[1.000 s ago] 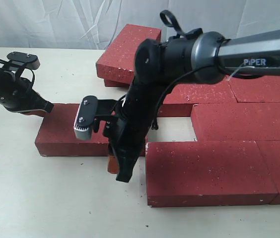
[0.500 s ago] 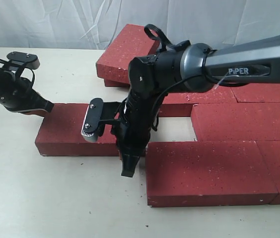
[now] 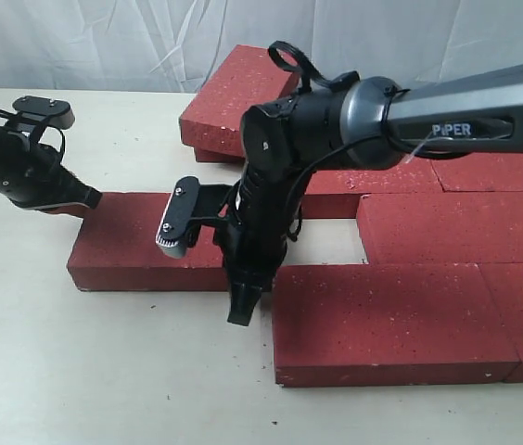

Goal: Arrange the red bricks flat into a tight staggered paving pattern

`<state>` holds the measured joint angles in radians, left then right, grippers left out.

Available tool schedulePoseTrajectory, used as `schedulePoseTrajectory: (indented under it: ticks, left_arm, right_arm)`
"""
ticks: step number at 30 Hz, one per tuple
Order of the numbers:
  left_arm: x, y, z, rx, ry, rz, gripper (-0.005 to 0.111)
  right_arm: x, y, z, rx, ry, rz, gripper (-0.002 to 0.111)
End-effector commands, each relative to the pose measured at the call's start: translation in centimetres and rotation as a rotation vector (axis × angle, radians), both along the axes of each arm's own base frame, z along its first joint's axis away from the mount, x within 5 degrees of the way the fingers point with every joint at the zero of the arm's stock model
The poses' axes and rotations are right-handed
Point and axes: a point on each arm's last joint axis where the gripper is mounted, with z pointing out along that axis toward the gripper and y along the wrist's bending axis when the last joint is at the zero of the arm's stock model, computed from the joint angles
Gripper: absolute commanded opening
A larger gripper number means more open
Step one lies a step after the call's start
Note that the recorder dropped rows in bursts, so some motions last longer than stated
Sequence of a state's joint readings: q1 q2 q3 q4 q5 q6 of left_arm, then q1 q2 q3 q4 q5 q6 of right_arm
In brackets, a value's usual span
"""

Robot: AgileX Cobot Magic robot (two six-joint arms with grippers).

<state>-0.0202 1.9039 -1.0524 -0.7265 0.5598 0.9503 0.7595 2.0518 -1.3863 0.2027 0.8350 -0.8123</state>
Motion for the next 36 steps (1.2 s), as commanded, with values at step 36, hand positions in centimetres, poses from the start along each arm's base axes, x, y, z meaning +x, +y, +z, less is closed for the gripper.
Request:
schedulePoseTrajectory:
  ticks: [36]
  left_arm:
    - [-0.6, -2.1, 0.1, -0.065, 0.034, -0.052, 0.000]
  right_arm:
    - [8.1, -11.0, 2.1, 0.194, 0.119, -0.507, -0.001]
